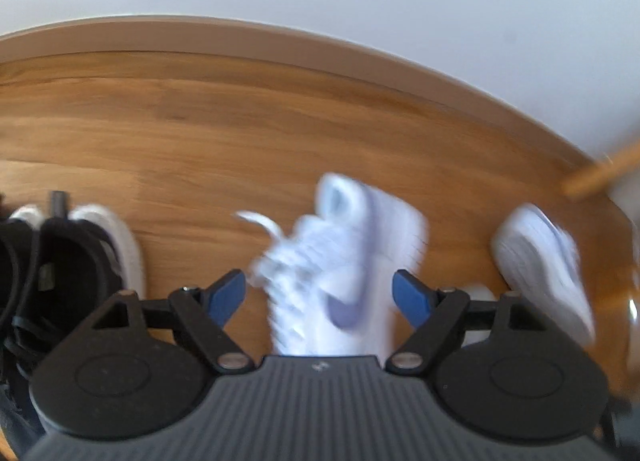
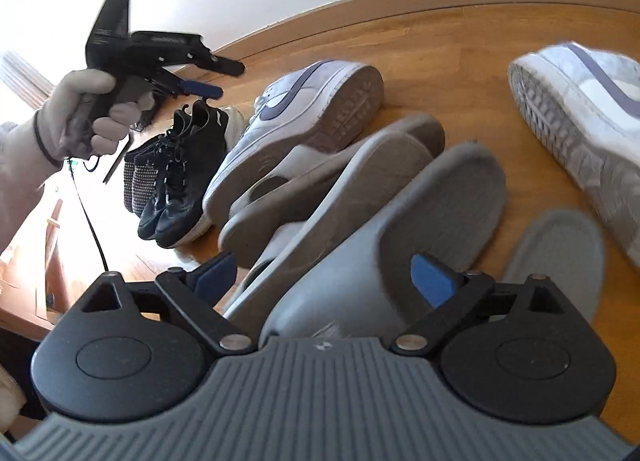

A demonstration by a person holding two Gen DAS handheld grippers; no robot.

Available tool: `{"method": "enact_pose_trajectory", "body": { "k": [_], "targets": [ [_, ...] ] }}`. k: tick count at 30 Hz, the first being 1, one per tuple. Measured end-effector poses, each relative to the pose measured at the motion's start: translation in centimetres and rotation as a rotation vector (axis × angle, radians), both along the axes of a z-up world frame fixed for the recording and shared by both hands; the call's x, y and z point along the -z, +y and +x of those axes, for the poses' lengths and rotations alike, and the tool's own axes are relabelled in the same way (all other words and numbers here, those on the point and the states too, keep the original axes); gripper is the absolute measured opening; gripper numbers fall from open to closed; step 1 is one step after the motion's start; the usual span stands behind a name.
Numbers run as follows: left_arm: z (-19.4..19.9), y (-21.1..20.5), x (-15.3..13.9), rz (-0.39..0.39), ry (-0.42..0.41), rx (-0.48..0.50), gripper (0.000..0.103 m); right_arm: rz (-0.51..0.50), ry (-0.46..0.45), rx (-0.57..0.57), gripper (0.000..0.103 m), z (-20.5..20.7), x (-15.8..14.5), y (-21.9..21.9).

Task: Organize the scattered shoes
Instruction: 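Move the left tool to a white Nike sneaker and close on its heel, then carry the white sneaker beside the black sneakers and open the left tool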

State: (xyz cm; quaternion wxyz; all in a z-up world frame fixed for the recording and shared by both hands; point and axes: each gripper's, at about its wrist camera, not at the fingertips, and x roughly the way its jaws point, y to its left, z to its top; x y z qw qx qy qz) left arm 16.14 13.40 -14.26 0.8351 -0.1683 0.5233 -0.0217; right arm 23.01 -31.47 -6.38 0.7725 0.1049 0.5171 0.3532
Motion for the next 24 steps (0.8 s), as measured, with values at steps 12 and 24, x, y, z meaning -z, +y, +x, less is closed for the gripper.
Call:
{"method": "enact_pose_trajectory", "body": {
  "k": [12, 24],
  "targets": [
    [6.9, -2.6, 3.1, -0.198, 0.011, 0.177, 0.079, 0.042, 0.034, -0.127, 0.097, 2.0, 2.8, 1.1],
    [6.4, -5.5, 3.5, -0.086, -0.017, 0.177, 0.023, 0.044, 0.063, -0.163, 0.098, 0.5, 3.7, 0.1]
  ]
}}
